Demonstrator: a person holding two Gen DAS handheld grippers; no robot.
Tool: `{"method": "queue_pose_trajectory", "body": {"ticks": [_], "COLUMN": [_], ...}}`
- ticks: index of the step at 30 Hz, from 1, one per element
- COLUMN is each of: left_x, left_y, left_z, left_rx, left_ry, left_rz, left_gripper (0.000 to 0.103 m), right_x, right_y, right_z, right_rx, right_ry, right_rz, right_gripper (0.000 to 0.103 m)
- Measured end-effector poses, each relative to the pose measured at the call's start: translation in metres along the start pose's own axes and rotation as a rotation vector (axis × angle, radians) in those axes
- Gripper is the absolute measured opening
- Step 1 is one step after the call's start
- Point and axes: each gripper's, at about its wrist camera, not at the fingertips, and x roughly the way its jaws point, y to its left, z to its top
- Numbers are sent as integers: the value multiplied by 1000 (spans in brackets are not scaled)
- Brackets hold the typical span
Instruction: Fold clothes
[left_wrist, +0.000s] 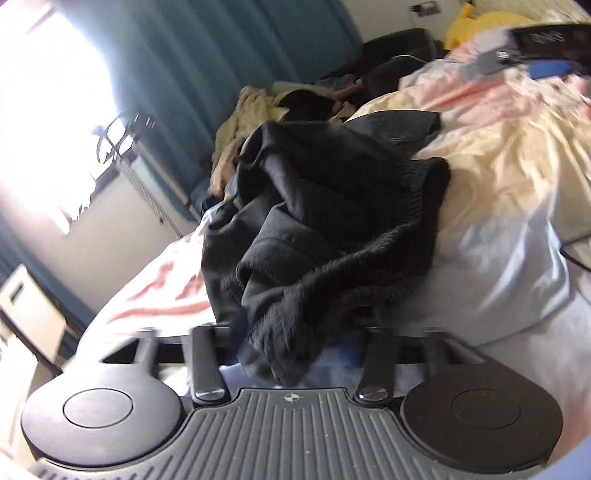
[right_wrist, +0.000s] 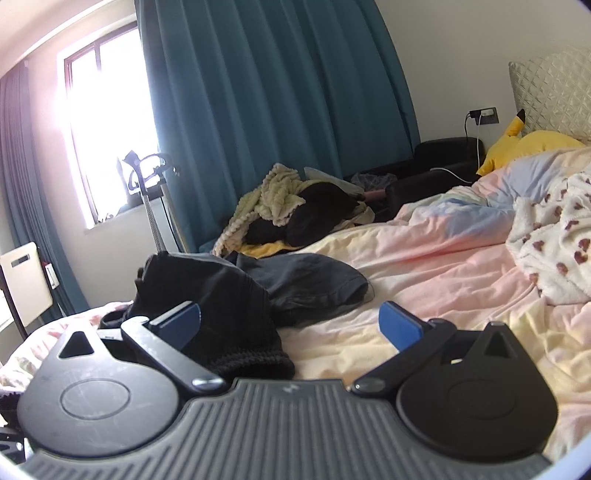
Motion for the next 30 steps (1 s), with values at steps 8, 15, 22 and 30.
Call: {"method": "queue_pose_trajectory", "body": {"ticks": [8,15,22,30], "left_x": [-17,72,154,145], "left_y": [-33,-86,-128,-76], "left_z": [11,71,91,104], "left_rx": [80,71,172,-120], "left_ry": [-138,-69,66,2], "left_rz": [-144,-162,-85,-100], "left_gripper": [82,82,82,19], "right_x": [-12,-16,6,25], "right_y": [-12,-32,-47,-53], "right_z": [11,16,5,-2], "right_rx": [109,204,265,265], "right_ry": [-47,-66,-15,-2], "right_rz": [-29,-73,-84,-87], "right_gripper": [103,103,103,103]}}
